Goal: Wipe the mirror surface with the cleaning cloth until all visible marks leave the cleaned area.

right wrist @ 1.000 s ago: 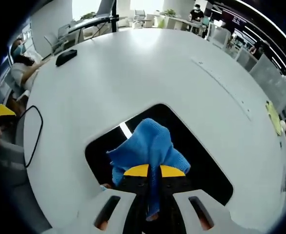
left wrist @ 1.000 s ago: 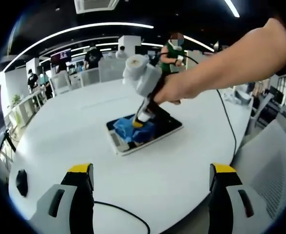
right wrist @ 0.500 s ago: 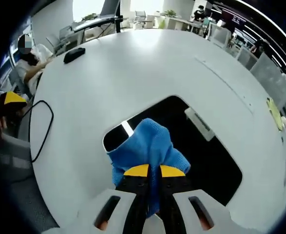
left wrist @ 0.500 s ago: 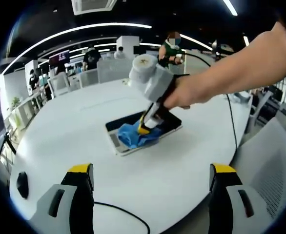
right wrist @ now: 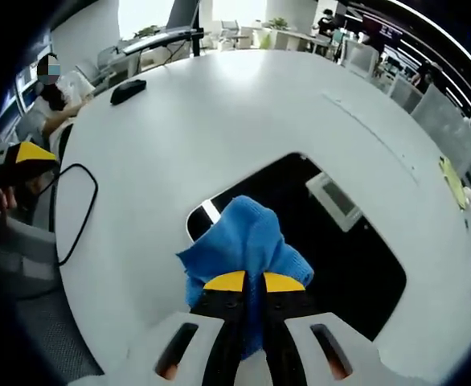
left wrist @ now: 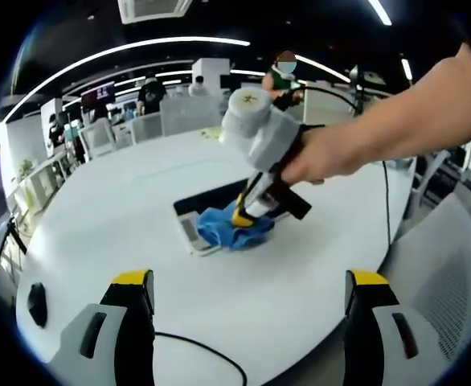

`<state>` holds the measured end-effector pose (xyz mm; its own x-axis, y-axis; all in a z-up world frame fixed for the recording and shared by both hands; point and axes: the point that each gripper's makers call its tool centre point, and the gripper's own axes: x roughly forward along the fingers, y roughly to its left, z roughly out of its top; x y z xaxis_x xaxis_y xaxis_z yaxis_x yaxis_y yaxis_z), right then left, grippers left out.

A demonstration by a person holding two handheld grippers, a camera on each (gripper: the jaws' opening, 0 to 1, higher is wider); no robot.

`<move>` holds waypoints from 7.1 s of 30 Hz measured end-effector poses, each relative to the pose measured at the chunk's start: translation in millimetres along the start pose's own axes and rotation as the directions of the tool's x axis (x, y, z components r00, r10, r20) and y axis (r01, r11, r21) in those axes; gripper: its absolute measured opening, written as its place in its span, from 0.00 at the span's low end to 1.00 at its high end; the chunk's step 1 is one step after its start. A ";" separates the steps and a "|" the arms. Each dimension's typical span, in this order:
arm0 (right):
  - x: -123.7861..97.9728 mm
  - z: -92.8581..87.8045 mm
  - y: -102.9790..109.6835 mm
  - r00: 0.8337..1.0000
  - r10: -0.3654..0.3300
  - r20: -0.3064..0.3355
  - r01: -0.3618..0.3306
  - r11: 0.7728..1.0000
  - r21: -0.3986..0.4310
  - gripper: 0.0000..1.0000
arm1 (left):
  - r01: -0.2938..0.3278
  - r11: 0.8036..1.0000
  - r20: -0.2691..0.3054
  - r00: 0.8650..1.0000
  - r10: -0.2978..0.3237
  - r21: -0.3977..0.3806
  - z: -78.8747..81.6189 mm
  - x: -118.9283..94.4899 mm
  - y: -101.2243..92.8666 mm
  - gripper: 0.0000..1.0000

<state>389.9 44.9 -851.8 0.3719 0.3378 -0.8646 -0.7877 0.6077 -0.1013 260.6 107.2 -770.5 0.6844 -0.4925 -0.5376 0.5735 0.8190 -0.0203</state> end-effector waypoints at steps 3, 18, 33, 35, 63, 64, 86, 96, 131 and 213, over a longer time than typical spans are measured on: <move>-0.3 -0.4 1.3 1.000 0.003 0.001 -0.003 1.000 0.002 0.02 | 0.000 1.000 0.000 1.000 0.000 0.002 0.1 -0.2 -0.3 0.99; 0.7 -0.6 1.1 1.000 0.025 0.009 -0.024 0.999 -0.021 0.02 | 0.001 1.000 -0.006 1.000 -0.001 0.010 -0.9 0.0 -1.4 0.99; -3.8 -8.9 -3.0 0.999 0.048 -0.002 -0.048 0.998 -0.051 0.02 | 0.000 1.000 -0.015 1.000 0.000 0.016 -3.0 0.3 -1.6 0.99; -4.6 -10.8 -5.0 0.999 0.049 -0.007 -0.050 0.998 -0.048 0.02 | 0.000 1.000 -0.015 1.000 0.000 0.018 -2.9 0.3 -1.6 0.99; -11.9 -27.6 -18.4 0.997 0.074 -0.026 -0.074 0.997 -0.001 0.02 | 0.006 1.000 -0.013 1.000 -0.006 0.010 -2.4 0.7 -2.5 0.99; -11.9 -27.6 -18.4 0.997 0.076 -0.027 -0.076 0.997 0.002 0.02 | 0.006 1.000 -0.013 1.000 -0.006 0.010 -2.3 0.7 -2.5 0.99; -8.3 -23.6 -24.0 0.989 0.123 -0.085 -0.119 0.991 0.061 0.02 | 0.009 1.000 -0.009 1.000 -0.009 0.008 -1.5 1.1 -3.3 0.99; -4.8 -17.8 -31.3 0.988 0.122 -0.095 -0.117 0.991 0.064 0.02 | 0.006 1.000 -0.005 1.000 -0.006 0.006 -0.8 0.7 -2.7 0.99; 28.9 15.8 -82.9 0.989 0.096 -0.115 -0.095 0.995 0.013 0.02 | 0.010 1.000 -0.007 1.000 -0.010 -0.003 -3.3 2.6 0.3 0.99; 22.1 5.0 -140.4 0.995 -0.024 -0.100 0.023 1.000 -0.009 0.02 | 0.008 1.000 -0.048 0.999 -0.008 -0.005 -10.7 4.4 -0.7 0.97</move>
<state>511.2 -29.4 -854.2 0.3394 0.2495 -0.9069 -0.7830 0.6092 -0.1255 258.4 107.6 -781.9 0.6572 -0.4848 -0.5771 0.5768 0.8163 -0.0288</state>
